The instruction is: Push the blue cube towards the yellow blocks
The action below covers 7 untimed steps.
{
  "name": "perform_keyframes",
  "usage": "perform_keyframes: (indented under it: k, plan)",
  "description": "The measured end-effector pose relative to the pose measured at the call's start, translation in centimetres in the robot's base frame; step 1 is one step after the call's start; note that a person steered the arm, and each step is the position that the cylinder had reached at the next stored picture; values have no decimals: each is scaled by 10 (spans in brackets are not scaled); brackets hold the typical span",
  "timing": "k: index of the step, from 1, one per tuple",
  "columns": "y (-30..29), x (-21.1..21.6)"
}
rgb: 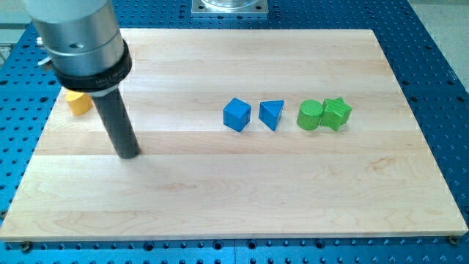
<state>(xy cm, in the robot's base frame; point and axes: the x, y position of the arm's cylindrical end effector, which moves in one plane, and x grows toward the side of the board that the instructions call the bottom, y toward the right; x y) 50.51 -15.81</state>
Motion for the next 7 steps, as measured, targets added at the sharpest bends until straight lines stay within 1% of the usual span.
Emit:
perform_keyframes:
  k: [2,3,4,5,6,7]
  plan:
    - [7,-89]
    - [48,-115]
    - [104,-121]
    - [179,-112]
    - [204,-90]
    - [188,-39]
